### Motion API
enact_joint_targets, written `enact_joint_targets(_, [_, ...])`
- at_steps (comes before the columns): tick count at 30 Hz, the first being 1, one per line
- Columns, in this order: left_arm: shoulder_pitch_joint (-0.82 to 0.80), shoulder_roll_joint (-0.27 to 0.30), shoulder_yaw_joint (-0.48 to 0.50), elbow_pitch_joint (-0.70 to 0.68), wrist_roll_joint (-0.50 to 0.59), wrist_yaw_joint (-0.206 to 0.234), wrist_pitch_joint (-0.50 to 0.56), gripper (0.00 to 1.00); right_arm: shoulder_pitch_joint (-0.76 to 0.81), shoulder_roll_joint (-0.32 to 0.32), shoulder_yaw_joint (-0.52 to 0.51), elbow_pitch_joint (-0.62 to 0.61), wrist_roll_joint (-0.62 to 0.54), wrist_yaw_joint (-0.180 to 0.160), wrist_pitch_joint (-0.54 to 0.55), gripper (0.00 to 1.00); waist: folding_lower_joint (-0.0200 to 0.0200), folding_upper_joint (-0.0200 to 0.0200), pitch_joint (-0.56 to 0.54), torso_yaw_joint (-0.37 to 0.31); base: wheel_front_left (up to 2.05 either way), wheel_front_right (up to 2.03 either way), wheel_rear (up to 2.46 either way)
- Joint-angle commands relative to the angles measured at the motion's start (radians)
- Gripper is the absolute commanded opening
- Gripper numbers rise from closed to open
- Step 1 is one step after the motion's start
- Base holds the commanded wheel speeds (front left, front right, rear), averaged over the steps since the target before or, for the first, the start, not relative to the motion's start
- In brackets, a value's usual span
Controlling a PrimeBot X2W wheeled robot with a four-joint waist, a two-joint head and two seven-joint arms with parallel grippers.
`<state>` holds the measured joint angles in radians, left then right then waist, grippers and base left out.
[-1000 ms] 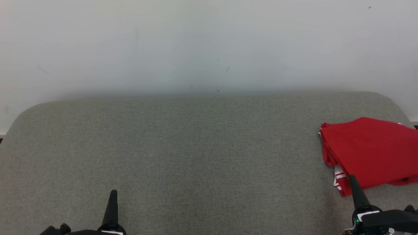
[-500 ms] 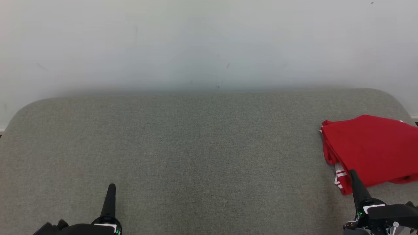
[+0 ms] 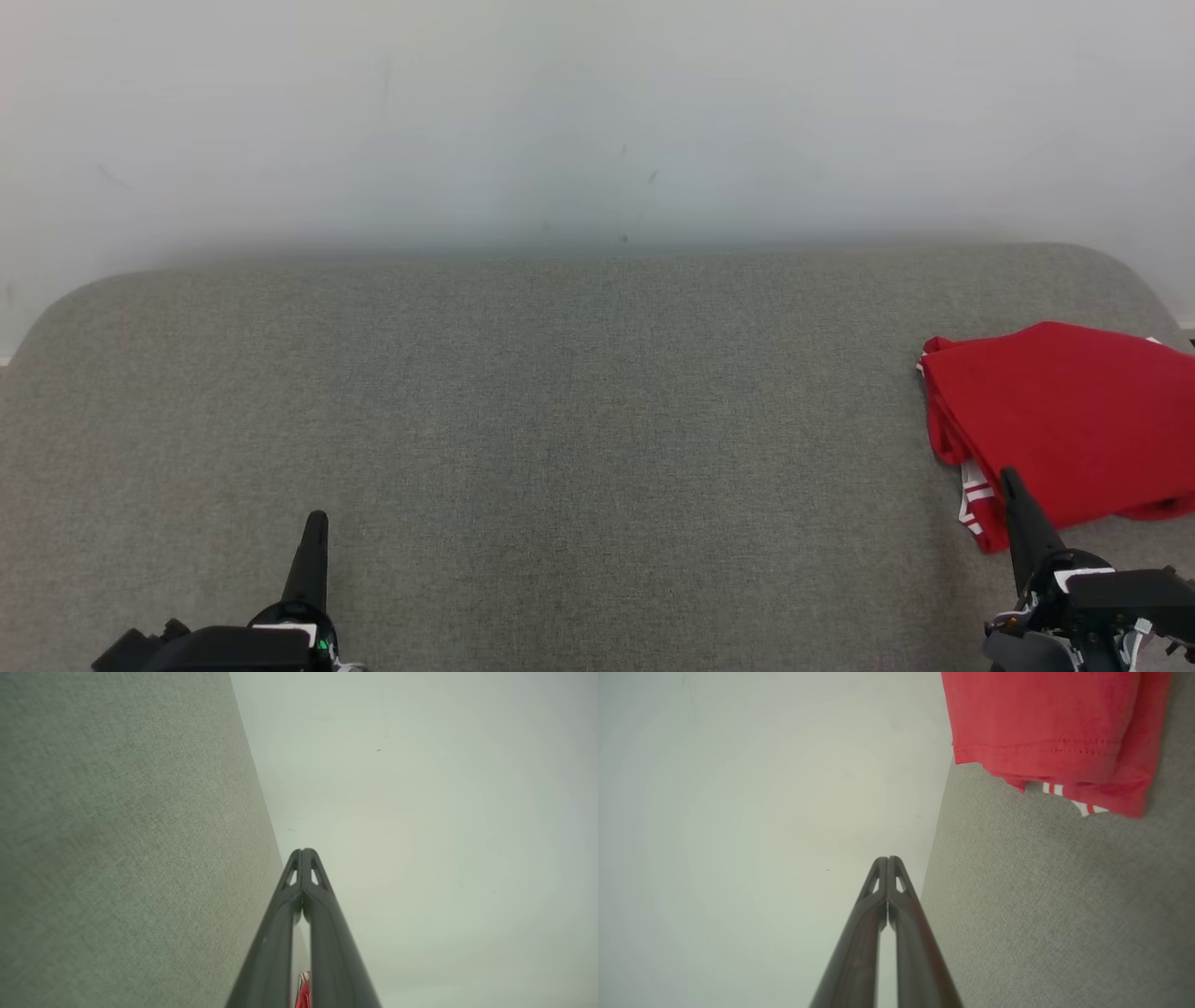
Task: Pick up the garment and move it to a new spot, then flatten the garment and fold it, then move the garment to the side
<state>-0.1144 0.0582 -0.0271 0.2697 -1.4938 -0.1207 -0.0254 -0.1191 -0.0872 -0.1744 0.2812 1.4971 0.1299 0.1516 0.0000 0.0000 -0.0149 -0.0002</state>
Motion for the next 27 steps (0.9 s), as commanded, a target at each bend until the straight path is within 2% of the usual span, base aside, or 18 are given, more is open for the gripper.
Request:
enact_joint_targets(1, [-0.021, -0.001, 0.005, 0.002, -0.024, -0.005, 0.002, 0.00, -0.013, 0.003, -0.006, 0.001, 0.018, 0.001, 0.009, 0.00, 0.0000, 0.0000, 0.001, 0.000, 0.00, 0.00, 0.00])
enact_joint_targets(18, [-0.049, -0.003, 0.019, 0.020, -0.144, -0.012, 0.026, 0.00, -0.049, 0.014, -0.035, 0.027, 0.125, 0.001, 0.053, 0.00, 0.0000, 0.0000, 0.020, 0.000, 0.00, 0.00, 0.00])
enact_joint_targets(27, [-0.048, -0.004, 0.020, 0.019, -0.138, -0.012, 0.027, 0.00, -0.047, 0.015, -0.037, 0.026, 0.115, 0.001, 0.054, 0.00, 0.0000, 0.0000, 0.020, 0.000, 0.00, 0.00, 0.00])
